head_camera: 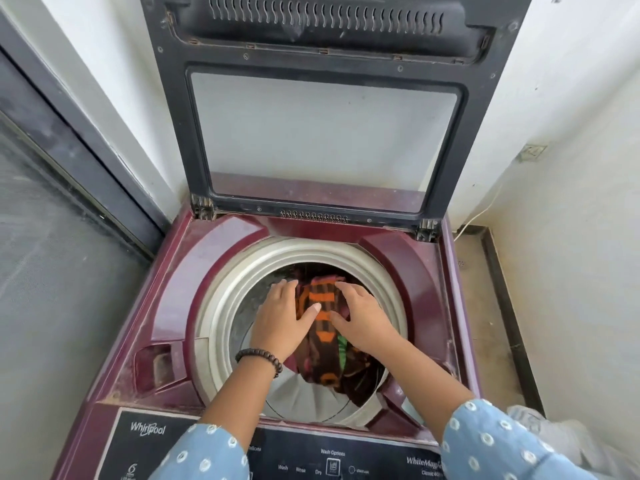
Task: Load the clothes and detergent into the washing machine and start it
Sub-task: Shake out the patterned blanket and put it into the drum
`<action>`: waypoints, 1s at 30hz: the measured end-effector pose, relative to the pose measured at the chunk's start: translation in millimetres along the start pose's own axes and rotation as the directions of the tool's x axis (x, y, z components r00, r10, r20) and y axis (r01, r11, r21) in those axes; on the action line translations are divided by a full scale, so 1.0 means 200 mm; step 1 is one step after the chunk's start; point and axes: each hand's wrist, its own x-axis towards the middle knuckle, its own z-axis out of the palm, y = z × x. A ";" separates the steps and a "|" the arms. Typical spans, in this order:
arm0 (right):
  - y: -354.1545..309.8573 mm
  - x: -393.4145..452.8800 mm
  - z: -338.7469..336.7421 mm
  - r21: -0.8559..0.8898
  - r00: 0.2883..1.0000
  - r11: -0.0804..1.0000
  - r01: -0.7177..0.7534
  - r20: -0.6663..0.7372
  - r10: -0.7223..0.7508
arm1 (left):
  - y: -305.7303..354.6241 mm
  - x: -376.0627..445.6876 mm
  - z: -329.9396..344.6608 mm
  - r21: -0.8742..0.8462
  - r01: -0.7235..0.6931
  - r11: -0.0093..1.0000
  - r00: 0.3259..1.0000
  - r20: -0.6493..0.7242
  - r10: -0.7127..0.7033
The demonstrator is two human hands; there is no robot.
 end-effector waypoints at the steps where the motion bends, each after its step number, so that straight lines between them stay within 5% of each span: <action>1: -0.02 -0.02 0.00 -0.103 0.999 0.994 0.032 -0.034 -0.036 | 0.01 -0.02 0.00 0.064 -0.018 0.998 1.000 -0.022 0.019; 4: -0.06 -0.07 0.01 -0.418 0.988 0.906 0.069 -0.097 -0.120 | 0.04 -0.08 -0.01 0.274 -0.047 0.961 0.995 -0.070 0.068; 8: -0.08 -0.14 -0.01 -0.547 0.951 0.831 0.097 -0.196 -0.240 | 0.08 -0.16 -0.03 0.400 -0.083 0.913 0.977 -0.150 0.154; 30: 0.17 -0.55 -0.31 -0.436 0.917 0.899 -0.034 -0.372 -0.145 | 0.52 -0.42 0.05 0.452 -0.206 0.868 0.936 -0.168 0.310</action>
